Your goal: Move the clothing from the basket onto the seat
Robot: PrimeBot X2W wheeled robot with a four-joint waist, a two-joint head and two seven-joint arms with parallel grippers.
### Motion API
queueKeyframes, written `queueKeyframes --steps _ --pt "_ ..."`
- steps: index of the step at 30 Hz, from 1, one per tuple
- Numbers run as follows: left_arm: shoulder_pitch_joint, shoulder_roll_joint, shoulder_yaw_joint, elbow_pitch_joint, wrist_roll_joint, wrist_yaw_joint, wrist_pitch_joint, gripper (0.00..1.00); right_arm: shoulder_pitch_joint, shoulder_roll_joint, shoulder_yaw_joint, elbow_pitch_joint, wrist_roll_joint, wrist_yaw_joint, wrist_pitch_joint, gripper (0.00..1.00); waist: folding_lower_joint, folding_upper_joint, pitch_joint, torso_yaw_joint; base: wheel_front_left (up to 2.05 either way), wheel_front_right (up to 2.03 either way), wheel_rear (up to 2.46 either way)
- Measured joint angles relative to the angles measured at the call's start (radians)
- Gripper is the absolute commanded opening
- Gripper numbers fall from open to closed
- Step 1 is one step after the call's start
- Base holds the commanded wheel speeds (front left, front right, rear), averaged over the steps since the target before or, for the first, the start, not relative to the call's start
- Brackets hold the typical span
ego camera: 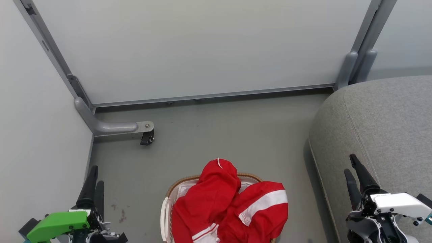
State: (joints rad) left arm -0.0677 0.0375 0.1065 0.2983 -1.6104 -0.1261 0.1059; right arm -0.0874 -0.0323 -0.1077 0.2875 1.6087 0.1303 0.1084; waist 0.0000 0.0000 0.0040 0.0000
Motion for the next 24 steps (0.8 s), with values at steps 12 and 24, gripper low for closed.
queueKeyframes --steps 12,24 --pt "-0.012 0.010 -0.016 0.014 0.214 0.000 -0.058 1.00 -0.010 -0.022 0.028 -0.010 -0.197 0.000 -0.060 1.00 0.0000 0.0000 0.005 0.001 0.00 0.00 0.00" --pt "-0.018 0.018 -0.051 0.001 0.514 0.008 -0.109 1.00 -0.031 -0.028 0.047 -0.045 -0.485 0.000 -0.110 1.00 0.0000 0.0000 0.009 0.003 0.00 0.00 0.00"
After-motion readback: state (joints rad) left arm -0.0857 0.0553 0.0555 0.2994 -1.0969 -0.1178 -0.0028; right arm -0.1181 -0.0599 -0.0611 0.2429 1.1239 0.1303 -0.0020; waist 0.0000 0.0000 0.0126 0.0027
